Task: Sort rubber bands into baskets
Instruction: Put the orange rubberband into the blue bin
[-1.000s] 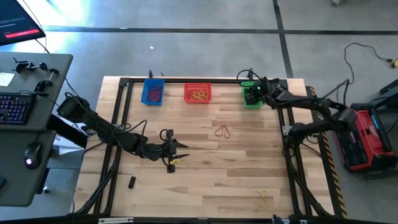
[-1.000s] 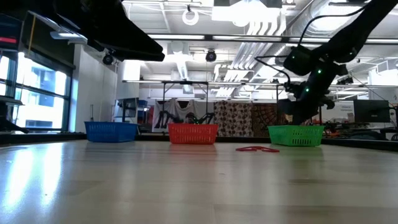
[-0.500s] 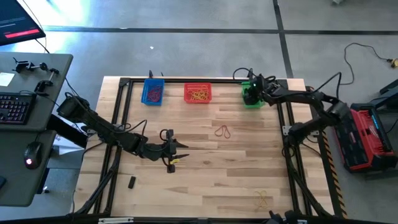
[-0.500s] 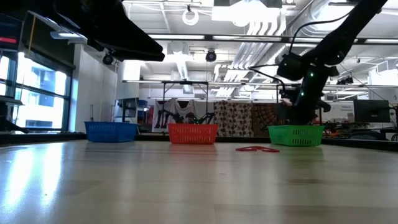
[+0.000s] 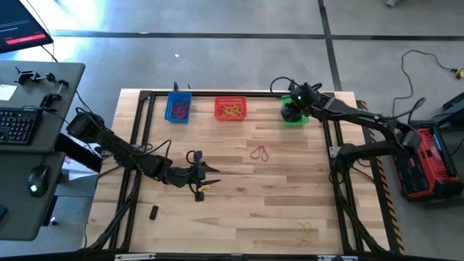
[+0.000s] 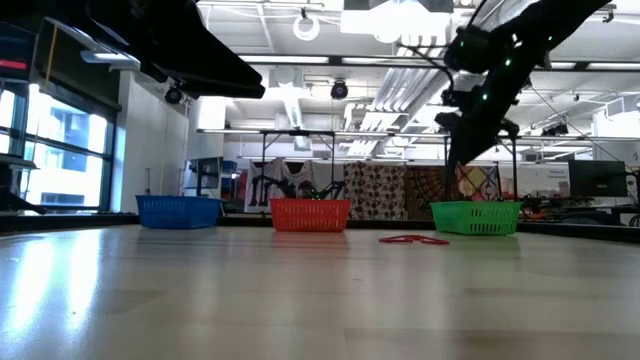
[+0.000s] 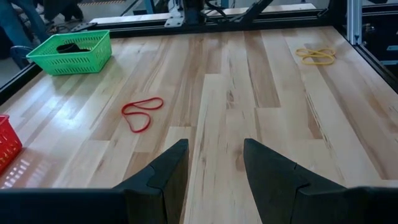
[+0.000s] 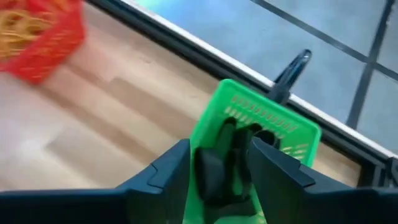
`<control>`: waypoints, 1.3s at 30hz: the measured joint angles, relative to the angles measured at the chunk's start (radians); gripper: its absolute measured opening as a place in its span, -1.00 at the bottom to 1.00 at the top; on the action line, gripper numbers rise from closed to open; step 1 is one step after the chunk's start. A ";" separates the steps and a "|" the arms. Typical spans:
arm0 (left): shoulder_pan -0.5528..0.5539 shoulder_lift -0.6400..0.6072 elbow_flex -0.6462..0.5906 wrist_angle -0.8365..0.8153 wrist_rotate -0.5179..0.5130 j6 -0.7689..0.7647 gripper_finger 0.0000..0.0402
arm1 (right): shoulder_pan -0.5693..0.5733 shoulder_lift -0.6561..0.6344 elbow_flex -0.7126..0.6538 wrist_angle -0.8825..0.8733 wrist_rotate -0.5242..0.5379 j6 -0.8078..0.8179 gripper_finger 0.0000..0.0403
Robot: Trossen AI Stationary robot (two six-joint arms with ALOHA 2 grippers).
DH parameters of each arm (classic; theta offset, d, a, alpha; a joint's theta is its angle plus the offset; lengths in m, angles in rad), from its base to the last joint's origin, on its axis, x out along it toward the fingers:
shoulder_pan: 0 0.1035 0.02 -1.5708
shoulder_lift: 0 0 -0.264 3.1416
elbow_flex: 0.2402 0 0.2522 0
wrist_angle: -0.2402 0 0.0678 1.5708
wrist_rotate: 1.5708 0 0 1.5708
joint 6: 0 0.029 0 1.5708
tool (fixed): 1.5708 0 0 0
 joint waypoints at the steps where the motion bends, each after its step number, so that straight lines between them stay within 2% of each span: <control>1: 0.000 0.000 0.000 0.000 0.000 0.000 -0.27 | 0.019 -0.017 0.000 -0.014 0.000 0.009 -0.24; 7: 0.000 0.000 0.000 -0.001 0.004 0.000 -0.27 | 0.179 -0.094 0.000 -0.154 0.000 0.051 -0.16; 13: 0.000 0.000 0.000 -0.002 0.023 0.000 -0.27 | 0.434 -0.123 -0.006 -0.261 0.000 0.155 -0.15; 19: 0.000 0.000 0.000 -0.002 0.029 0.000 -0.27 | 0.709 -0.121 -0.031 -0.279 -0.006 0.311 -0.15; 24: 0.000 0.000 0.000 -0.001 0.075 0.000 -0.27 | 0.920 -0.121 -0.036 -0.280 -0.006 0.423 -0.15; 28: 0.000 0.000 0.000 -0.001 0.076 0.000 -0.27 | 1.047 -0.110 -0.036 -0.276 0.056 0.534 -0.15; 33: 0.000 0.000 0.000 0.001 0.072 -0.013 -0.27 | 1.098 -0.047 -0.037 -0.239 0.159 0.583 -0.15; 39: 0.000 0.000 0.000 0.005 0.072 -0.026 -0.27 | 1.008 0.088 -0.037 -0.054 0.184 0.499 -0.16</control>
